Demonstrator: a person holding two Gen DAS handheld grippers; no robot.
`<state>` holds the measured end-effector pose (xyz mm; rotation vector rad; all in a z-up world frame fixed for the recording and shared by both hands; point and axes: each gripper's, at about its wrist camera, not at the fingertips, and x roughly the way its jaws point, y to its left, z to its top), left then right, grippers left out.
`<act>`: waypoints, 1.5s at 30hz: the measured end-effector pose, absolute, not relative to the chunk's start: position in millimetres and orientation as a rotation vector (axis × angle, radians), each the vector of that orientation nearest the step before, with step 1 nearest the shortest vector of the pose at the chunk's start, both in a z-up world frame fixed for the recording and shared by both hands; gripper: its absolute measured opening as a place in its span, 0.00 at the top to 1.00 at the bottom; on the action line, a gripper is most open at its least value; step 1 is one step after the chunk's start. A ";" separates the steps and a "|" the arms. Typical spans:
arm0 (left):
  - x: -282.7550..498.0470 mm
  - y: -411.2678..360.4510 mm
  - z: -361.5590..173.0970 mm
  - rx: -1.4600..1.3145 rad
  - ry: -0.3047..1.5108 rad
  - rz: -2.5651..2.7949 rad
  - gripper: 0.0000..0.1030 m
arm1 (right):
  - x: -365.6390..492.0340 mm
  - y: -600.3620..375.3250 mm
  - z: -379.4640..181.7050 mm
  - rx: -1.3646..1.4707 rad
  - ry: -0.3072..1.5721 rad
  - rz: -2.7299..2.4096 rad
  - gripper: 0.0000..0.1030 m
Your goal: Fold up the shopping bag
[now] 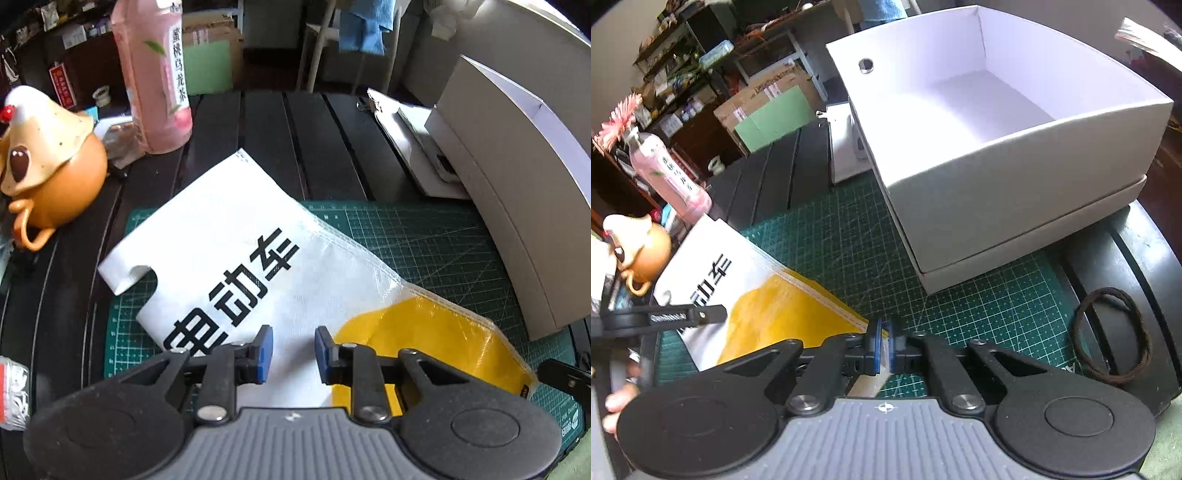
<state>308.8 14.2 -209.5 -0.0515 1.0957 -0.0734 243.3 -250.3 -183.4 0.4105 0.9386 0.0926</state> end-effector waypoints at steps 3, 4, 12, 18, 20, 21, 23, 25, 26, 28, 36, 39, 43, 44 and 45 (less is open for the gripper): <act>306.9 14.3 -210.2 -0.047 1.091 -0.072 0.78 | 231.6 -257.8 -171.4 0.505 0.910 0.093 0.46; 306.3 13.7 -210.3 -0.044 1.090 -0.070 0.78 | 228.0 -259.7 -169.8 0.525 0.913 0.086 0.43; 308.7 13.9 -211.8 -0.072 1.090 -0.066 0.77 | 210.0 -260.0 -213.2 0.865 1.142 0.104 0.43; 310.7 20.3 -211.7 -0.123 1.097 -0.066 0.77 | 205.4 -252.1 -222.3 0.916 1.159 0.101 0.48; 310.7 19.8 -211.7 -0.120 1.097 -0.066 0.77 | 204.8 -251.8 -227.2 0.950 1.179 0.106 0.50; 310.7 19.4 -211.7 -0.118 1.097 -0.065 0.77 | 204.4 -252.5 -228.2 0.963 1.179 0.108 0.51; 310.4 18.7 -211.7 -0.116 1.097 -0.064 0.77 | 203.4 -253.9 -230.3 0.990 1.178 0.112 0.52; 310.3 19.0 -211.8 -0.119 1.097 -0.064 0.77 | 203.6 -253.5 -234.5 1.040 1.178 0.126 0.54; 310.3 19.5 -211.8 -0.123 1.098 -0.064 0.77 | 202.9 -253.7 -237.7 1.103 1.171 0.140 0.57; 309.6 20.1 -211.7 -0.131 1.100 -0.064 0.77 | 204.3 -255.9 -233.7 1.138 1.137 0.166 0.57; 304.4 18.7 -211.2 -0.151 1.111 -0.067 0.77 | 202.0 -263.2 -202.3 1.110 0.920 0.210 0.75; 301.5 16.2 -210.9 -0.160 1.117 -0.075 0.77 | 202.6 -260.5 -199.6 1.114 0.907 0.242 0.77; 295.6 8.0 -210.7 -0.155 1.127 -0.107 0.77 | 203.3 -253.2 -192.6 1.050 0.899 0.277 0.86; 294.1 5.9 -210.7 -0.154 1.130 -0.115 0.77 | 202.7 -250.4 -188.5 1.015 0.894 0.278 0.90; 292.6 3.9 -210.6 -0.152 1.132 -0.124 0.77 | 200.7 -248.3 -181.8 0.958 0.878 0.277 0.90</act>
